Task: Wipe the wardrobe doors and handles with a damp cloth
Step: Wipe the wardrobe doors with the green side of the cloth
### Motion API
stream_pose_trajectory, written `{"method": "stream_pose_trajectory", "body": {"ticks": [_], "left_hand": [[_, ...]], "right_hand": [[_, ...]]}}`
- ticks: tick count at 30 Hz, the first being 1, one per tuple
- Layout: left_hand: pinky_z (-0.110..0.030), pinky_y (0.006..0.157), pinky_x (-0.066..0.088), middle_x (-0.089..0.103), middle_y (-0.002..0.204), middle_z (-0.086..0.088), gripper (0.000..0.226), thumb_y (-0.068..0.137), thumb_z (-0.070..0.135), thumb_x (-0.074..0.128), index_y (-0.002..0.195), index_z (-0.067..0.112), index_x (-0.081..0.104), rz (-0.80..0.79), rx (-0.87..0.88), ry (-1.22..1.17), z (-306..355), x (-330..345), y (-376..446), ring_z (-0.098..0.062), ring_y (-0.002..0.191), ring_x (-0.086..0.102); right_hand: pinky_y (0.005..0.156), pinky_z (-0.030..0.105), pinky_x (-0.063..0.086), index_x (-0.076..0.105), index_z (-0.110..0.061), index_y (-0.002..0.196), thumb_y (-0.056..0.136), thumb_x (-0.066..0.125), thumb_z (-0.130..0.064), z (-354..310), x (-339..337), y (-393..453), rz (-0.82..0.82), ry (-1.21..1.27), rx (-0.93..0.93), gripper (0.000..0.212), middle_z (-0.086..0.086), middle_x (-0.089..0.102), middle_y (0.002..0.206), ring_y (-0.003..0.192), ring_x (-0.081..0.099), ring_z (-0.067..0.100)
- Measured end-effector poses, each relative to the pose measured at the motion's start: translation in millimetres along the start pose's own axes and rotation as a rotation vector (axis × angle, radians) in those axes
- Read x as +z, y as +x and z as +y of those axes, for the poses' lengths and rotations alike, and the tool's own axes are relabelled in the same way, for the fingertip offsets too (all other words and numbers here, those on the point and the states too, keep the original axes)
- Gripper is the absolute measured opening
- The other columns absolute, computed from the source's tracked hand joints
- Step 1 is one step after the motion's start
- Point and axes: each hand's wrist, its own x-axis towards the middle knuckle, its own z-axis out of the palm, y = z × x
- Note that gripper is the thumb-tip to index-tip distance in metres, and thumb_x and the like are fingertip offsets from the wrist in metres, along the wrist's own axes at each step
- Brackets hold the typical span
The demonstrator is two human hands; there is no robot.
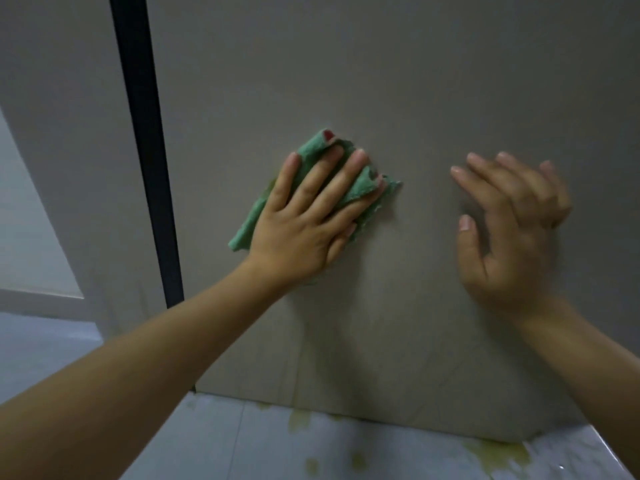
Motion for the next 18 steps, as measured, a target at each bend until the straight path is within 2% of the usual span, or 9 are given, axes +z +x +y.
{"method": "stream_pose_trajectory", "body": {"ticks": [3, 5, 8, 11, 14, 18], "left_hand": [[-0.046, 0.117, 0.008, 0.034, 0.150, -0.005, 0.046, 0.097, 0.033, 0.042, 0.142, 0.022, 0.046, 0.004, 0.091, -0.046, 30.7, 7.0, 16.2, -0.028, 0.139, 0.031], [-0.045, 0.118, 0.007, 0.041, 0.149, -0.005, 0.047, 0.095, 0.032, 0.044, 0.140, 0.021, 0.048, -0.055, 0.238, -0.071, 54.3, 14.8, 12.1, -0.026, 0.138, 0.032], [-0.044, 0.120, 0.004, 0.042, 0.149, -0.002, 0.048, 0.095, 0.028, 0.041, 0.142, 0.017, 0.045, -0.180, 0.490, -0.084, 71.5, 22.4, -10.1, -0.022, 0.139, 0.033], [-0.041, 0.121, 0.003, 0.039, 0.151, 0.000, 0.048, 0.095, 0.025, 0.036, 0.142, 0.015, 0.043, -0.267, 0.616, -0.108, 66.6, 22.6, -30.8, -0.019, 0.140, 0.034], [-0.040, 0.121, 0.003, 0.036, 0.151, -0.001, 0.048, 0.096, 0.025, 0.039, 0.142, 0.014, 0.039, -0.263, 0.615, -0.141, 45.0, 17.0, -37.1, -0.019, 0.140, 0.031], [-0.042, 0.120, 0.008, 0.030, 0.151, 0.000, 0.045, 0.099, 0.031, 0.041, 0.143, 0.022, 0.039, -0.184, 0.383, -0.064, -2.9, 0.8, -26.9, -0.023, 0.139, 0.030]], "right_hand": [[0.112, 0.044, 0.020, 0.053, -0.012, 0.130, 0.091, 0.046, -0.014, 5.9, -2.0, -4.3, -0.013, -0.025, 0.008, 0.040, 0.006, 0.055, 0.131, 0.127, 0.044, 0.024], [0.112, 0.044, 0.019, 0.053, -0.012, 0.130, 0.091, 0.046, -0.014, 7.5, -2.6, -6.5, -0.023, -0.037, 0.010, 0.040, 0.007, 0.056, 0.131, 0.127, 0.044, 0.024], [0.113, 0.042, 0.017, 0.054, -0.012, 0.129, 0.088, 0.048, -0.013, 8.6, -2.8, -7.6, -0.042, -0.038, 0.021, 0.042, 0.008, 0.057, 0.130, 0.126, 0.044, 0.024], [0.113, 0.043, 0.018, 0.052, -0.014, 0.130, 0.087, 0.048, -0.014, 4.5, -3.7, -14.0, -0.098, -0.039, 0.005, 0.043, 0.006, 0.057, 0.130, 0.126, 0.044, 0.024], [0.113, 0.043, 0.019, 0.055, -0.014, 0.129, 0.085, 0.048, -0.014, -1.5, -7.4, -22.5, -0.141, -0.022, -0.014, 0.044, 0.005, 0.058, 0.129, 0.126, 0.044, 0.022], [0.113, 0.042, 0.019, 0.056, -0.013, 0.128, 0.085, 0.048, -0.014, -7.4, -12.1, -19.6, -0.131, 0.003, -0.012, 0.044, 0.004, 0.058, 0.129, 0.125, 0.045, 0.022]]}}
